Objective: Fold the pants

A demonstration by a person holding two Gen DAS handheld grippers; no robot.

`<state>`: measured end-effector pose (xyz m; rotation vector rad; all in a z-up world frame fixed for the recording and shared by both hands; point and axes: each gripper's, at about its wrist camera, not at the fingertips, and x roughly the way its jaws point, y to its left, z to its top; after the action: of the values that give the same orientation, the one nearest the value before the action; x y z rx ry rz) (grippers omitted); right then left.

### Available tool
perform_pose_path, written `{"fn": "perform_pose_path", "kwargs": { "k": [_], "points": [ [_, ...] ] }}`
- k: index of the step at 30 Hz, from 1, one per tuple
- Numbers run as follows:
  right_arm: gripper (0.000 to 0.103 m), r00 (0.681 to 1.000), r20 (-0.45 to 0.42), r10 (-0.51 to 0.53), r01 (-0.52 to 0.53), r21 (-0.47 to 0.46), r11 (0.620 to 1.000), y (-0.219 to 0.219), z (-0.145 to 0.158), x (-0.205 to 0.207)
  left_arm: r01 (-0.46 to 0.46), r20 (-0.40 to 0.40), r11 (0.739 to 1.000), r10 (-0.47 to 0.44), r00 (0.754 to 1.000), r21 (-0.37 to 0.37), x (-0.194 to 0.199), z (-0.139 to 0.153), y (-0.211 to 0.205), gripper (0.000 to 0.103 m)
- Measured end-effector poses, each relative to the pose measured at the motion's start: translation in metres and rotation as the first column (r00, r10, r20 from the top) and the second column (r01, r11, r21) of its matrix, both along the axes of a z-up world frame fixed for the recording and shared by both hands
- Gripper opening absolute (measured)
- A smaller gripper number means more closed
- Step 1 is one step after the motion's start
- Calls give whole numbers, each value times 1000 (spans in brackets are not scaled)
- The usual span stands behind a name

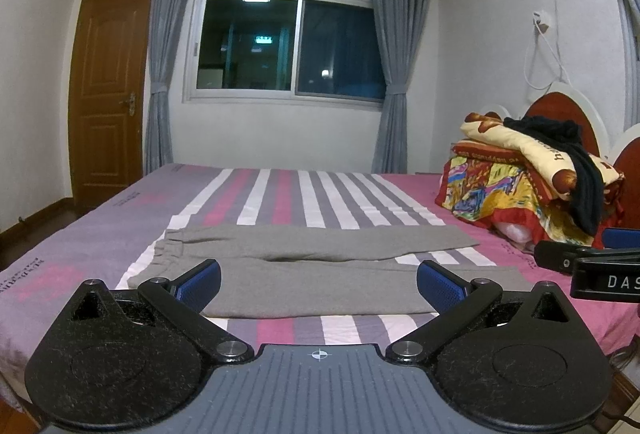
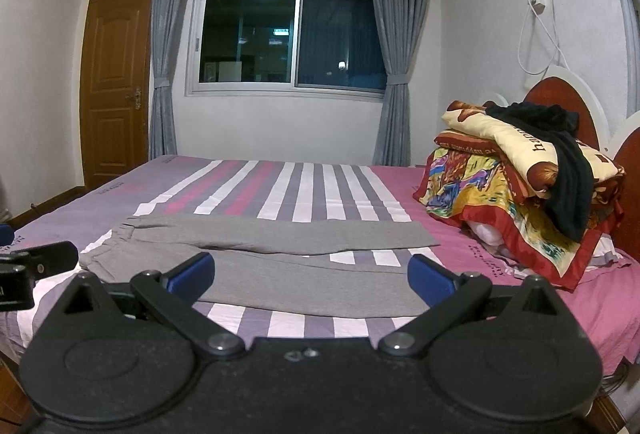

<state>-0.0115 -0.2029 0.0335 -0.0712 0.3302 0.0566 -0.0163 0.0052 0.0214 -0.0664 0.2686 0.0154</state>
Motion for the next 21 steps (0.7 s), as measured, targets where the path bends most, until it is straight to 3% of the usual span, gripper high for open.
{"fn": "perform_pose_path", "kwargs": {
  "k": [21],
  "points": [
    [103,1000,0,1,-1,0,1000,0,0,0,1,1,1000,-1,1000,6,-2,2,-3,103]
  ]
}}
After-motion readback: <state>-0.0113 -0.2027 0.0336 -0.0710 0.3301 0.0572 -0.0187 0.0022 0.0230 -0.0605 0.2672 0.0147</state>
